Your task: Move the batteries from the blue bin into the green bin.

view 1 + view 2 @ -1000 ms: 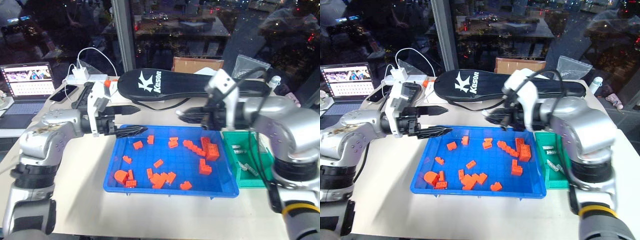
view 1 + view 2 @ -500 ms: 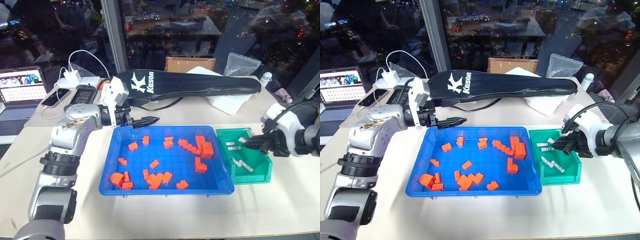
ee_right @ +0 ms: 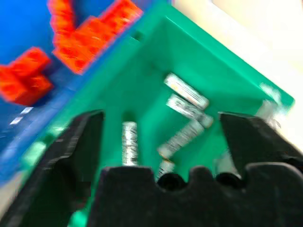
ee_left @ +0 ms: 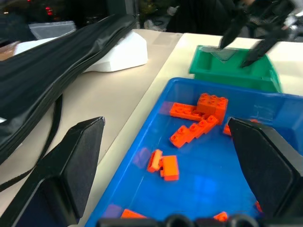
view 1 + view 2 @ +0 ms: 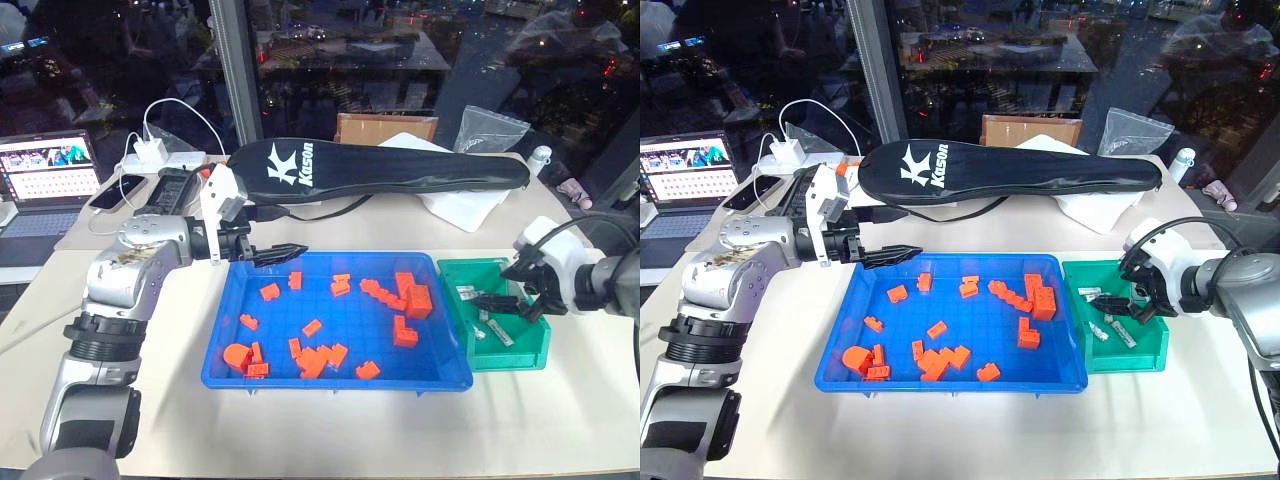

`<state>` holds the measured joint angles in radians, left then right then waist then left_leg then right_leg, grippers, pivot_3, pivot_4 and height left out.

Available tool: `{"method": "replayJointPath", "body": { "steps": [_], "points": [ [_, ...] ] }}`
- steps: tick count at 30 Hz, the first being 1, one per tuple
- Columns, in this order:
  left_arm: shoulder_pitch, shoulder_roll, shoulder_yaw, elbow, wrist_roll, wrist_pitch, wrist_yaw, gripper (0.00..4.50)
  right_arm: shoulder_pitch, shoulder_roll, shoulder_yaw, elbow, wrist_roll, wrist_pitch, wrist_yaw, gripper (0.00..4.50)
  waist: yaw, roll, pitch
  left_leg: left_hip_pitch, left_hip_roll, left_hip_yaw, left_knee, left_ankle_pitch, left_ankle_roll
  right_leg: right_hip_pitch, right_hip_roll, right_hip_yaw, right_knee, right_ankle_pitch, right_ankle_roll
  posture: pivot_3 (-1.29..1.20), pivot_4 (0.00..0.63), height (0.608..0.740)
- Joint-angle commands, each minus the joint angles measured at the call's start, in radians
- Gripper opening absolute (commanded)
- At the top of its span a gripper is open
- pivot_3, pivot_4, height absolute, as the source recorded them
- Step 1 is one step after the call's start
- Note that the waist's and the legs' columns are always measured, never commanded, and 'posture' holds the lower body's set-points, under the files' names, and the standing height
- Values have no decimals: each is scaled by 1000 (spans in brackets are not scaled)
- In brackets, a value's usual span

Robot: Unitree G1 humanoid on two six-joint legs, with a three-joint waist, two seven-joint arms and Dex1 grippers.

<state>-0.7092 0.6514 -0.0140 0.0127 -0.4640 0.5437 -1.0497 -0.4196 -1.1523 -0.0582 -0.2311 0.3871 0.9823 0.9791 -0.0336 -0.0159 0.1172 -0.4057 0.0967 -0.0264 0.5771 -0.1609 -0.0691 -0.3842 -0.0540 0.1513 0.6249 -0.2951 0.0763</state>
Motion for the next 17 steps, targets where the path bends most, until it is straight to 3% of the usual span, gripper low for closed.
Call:
{"method": "replayJointPath", "body": {
  "steps": [1, 7, 9, 17],
  "points": [
    [22, 23, 49, -22, 27, -67, 25, 4500, -32, 25, -162, -83, 96, -59, 27, 4472, 1, 0, 0, 0, 0, 0, 0, 0, 0, 0, 0, 0, 0, 0, 0, 0, 150, 737],
    [100, 41, 87, -36, 52, -101, 71, 4500, 65, 209, -273, -191, 65, -268, -104, 4472, 4, -2, -1, 2, 0, -1, -1, 0, 0, 2, 0, -1, 0, 0, 0, 0, 150, 737],
    [146, 44, 110, -70, 26, -75, 83, 4500, 83, 261, -301, -202, 117, -218, -139, 4472, 5, -2, -1, 1, 0, -1, 0, 0, 0, 2, 0, -1, 0, 0, 0, 0, 150, 737],
    [218, 48, 134, -134, -8, 5, 117, 4500, 184, 305, -336, -229, 205, -106, -205, 4472, 23, -2, -1, 1, 0, -1, 1, 0, 0, 2, 0, 0, 0, 1, -2, 0, 150, 737]
  ]
}}
